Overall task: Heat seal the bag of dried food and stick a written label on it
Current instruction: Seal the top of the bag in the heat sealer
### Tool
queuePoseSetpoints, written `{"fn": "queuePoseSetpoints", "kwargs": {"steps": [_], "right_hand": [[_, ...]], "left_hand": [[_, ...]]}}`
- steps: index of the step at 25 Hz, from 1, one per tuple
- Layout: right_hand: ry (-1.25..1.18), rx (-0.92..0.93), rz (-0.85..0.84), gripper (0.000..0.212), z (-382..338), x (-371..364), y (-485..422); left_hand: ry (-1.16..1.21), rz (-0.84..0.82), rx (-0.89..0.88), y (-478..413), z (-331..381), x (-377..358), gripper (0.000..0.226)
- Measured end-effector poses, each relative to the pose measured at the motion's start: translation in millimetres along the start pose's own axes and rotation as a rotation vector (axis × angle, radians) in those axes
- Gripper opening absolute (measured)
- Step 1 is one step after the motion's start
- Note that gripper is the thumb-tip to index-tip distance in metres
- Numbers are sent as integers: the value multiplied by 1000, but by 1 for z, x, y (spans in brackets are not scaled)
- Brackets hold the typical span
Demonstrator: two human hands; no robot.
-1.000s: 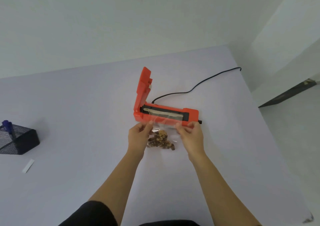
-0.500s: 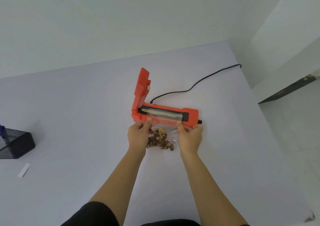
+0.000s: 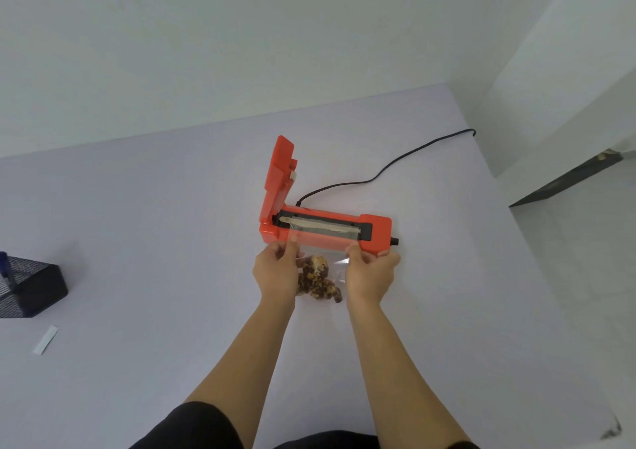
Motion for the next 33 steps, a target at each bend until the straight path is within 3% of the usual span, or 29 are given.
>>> {"fn": "queuePoseSetpoints", "kwargs": {"steps": [5, 13, 15, 18, 21, 23, 25, 28, 33], "right_hand": [[-15, 10, -5, 32, -1, 0, 2], [304, 177, -4, 28, -4, 15, 5], [340, 334, 39, 22, -24, 21, 7], [225, 790, 2, 14, -88, 25, 18], [194, 1260, -232, 26, -163, 21, 53], [413, 1503, -422, 37, -190, 10, 72], [728, 1622, -554, 42, -194, -2, 73], [1021, 1642, -602, 48, -181, -12, 55], [972, 1757, -456, 34, -172, -1, 32]], "left_hand": [[-25, 3, 0, -5, 0, -2, 25], [-9, -1, 28, 0, -2, -6, 35], [-8, -8, 44, -2, -1, -6, 33], [-7, -12, 74, -5, -1, -7, 33], [-19, -13, 73, -5, 0, -5, 34], [-26, -16, 67, -5, 2, -4, 31], [-35, -22, 62, -4, 4, -4, 29], [-40, -24, 68, -4, 7, -5, 28], [-46, -23, 73, -8, 5, -5, 30]]}}
Point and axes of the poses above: each hand's wrist, its own y-axis away from the middle knuckle, its own x-axis out of the back of the hand, z = x × y, the point moved 2 cm from there along -y, towards the middle knuckle, and after that the axes turned 6 degrees about -z, right-handed, at the moved point
